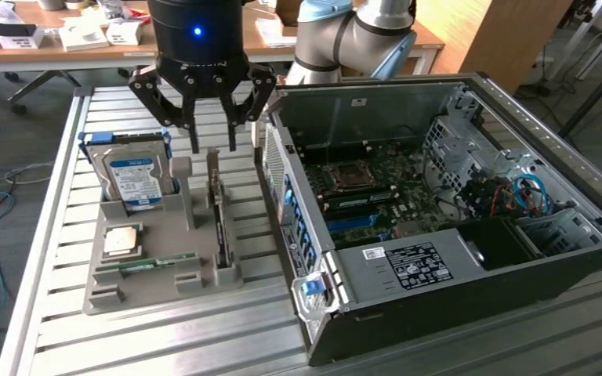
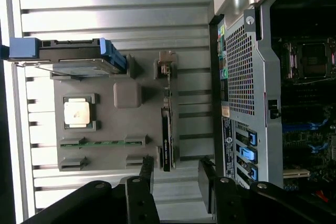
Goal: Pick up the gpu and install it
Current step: 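Pick up the gpu and move the gpu toward the slot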
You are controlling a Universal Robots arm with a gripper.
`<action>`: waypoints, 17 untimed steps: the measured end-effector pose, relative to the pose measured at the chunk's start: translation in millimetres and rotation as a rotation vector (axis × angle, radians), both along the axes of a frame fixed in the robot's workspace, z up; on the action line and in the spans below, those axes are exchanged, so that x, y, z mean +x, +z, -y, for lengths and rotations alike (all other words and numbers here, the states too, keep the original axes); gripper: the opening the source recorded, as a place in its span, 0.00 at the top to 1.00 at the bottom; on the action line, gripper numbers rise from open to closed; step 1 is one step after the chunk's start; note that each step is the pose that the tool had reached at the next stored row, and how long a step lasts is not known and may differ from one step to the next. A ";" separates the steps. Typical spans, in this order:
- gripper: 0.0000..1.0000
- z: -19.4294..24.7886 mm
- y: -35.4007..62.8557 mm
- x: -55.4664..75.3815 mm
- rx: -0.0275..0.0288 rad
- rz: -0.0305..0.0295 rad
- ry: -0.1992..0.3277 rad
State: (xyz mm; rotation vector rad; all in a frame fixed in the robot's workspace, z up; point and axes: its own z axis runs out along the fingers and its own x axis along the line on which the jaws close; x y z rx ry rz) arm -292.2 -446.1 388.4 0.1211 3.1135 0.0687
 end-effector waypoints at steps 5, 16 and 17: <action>0.53 0.0 -4.0 0.0 0.0001 0.0002 0.000; 0.53 0.0 -17.0 0.0 0.0001 0.0001 0.000; 0.53 0.0 -18.0 0.0 0.0000 0.0001 0.000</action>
